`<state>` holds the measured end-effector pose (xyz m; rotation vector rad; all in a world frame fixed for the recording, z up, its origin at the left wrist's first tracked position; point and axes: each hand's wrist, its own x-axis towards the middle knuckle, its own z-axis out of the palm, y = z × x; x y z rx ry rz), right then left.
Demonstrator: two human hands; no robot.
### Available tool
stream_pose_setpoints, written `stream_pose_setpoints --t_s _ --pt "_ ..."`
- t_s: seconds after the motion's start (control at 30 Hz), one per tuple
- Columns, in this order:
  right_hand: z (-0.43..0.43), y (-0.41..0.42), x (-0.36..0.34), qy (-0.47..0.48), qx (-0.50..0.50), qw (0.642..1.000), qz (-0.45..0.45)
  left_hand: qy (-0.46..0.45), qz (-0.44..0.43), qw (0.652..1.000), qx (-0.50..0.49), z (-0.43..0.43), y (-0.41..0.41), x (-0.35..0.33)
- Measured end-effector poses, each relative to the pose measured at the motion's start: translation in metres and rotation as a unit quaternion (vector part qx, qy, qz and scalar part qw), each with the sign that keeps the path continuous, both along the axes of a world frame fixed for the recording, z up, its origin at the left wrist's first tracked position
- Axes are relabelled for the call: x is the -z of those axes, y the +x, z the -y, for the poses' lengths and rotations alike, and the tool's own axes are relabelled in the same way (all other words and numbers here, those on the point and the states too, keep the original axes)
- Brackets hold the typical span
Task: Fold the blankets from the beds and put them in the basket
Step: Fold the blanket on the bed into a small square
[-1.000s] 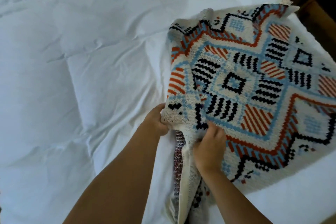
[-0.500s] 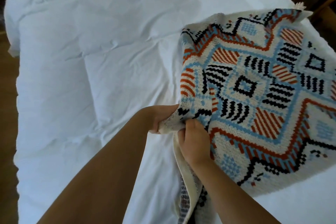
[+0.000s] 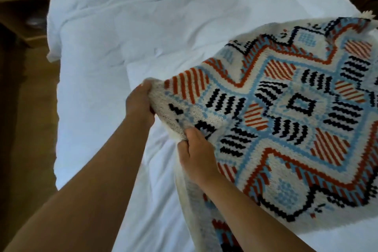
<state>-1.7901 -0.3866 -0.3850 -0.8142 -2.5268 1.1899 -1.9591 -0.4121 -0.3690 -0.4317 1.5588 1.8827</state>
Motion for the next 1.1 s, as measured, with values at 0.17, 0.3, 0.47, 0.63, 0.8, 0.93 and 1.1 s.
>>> stream_pose_setpoints --t_s 0.17,0.3,0.47,0.63,0.8,0.93,1.1 --pt "0.055 -0.068 -0.009 -0.049 -0.043 0.997 -0.045 -0.005 -0.093 0.99 -0.107 0.074 -0.073 -0.026" --pt "0.093 -0.105 0.011 -0.093 -0.104 0.99 -0.005 0.035 -0.051 0.994 -0.091 0.11 -0.098 -0.017" --pt "0.109 -0.107 0.07 -0.102 -0.161 0.962 0.196 -0.039 0.128 0.985 0.11 0.146 -0.101 0.024" --pt "0.102 -0.106 0.097 -0.11 -0.18 0.944 0.255 -0.069 0.23 0.949 0.202 0.132 -0.124 0.067" --pt "0.109 -0.125 0.102 -0.025 -0.198 0.933 0.301 -0.127 0.123 0.968 0.181 0.085 -0.139 0.081" --pt "0.109 -0.138 0.101 0.017 -0.209 0.928 0.306 -0.077 0.052 0.995 0.034 0.072 -0.16 0.078" --pt "0.112 -0.157 0.087 -0.035 -0.214 0.963 0.162 0.148 0.004 0.974 -0.172 0.085 -0.195 0.058"
